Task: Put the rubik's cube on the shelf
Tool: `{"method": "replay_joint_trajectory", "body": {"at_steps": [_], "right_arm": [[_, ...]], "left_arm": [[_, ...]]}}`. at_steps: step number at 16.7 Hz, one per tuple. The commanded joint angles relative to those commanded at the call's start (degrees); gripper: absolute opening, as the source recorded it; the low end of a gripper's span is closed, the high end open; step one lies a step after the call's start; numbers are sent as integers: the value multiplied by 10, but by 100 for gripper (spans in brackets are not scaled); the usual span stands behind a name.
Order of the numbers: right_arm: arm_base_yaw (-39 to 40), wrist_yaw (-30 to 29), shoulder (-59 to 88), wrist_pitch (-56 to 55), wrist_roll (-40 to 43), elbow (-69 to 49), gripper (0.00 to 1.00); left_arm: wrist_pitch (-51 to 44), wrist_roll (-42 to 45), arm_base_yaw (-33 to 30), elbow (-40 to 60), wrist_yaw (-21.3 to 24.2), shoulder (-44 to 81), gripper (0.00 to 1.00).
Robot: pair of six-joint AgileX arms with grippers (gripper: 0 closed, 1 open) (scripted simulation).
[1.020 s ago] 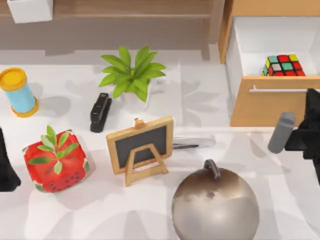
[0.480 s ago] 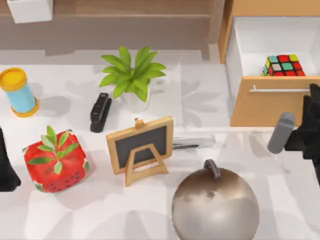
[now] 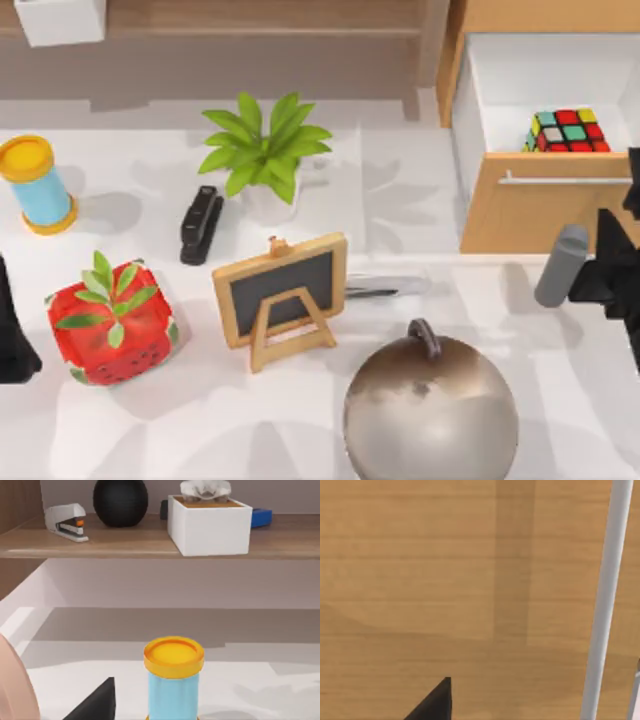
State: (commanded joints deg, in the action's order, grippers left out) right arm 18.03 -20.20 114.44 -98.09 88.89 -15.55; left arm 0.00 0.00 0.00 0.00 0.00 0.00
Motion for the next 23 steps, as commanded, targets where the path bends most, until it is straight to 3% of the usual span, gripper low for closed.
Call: {"method": "replay_joint_trajectory", "body": {"at_steps": [18,23], "right_arm": [[16,-17,27,-25,0,42,100],[103,4,-4,16,-63,-11,100]], "left_arm": [[0,0,0,0,0,0,100],[0,0,0,0,0,0,100]]}}
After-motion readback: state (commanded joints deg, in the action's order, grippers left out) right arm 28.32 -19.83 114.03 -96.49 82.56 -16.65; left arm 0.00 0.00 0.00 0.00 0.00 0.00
